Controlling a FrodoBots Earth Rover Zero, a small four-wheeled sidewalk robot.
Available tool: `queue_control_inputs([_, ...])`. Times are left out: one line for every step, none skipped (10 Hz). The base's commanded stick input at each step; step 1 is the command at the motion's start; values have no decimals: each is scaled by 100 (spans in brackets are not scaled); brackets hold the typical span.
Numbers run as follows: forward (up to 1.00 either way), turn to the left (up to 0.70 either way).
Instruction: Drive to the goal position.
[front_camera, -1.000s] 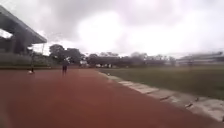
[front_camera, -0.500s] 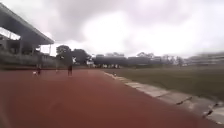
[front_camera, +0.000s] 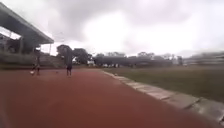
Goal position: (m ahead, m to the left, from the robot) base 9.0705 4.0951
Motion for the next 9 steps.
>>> queue_control_inputs([50,2])
queue_control_inputs([50,2])
queue_control_inputs([50,2])
queue_control_inputs([50,2])
queue_control_inputs([50,2])
queue_control_inputs([50,2])
queue_control_inputs([50,2])
queue_control_inputs([50,2])
queue_control_inputs([50,2])
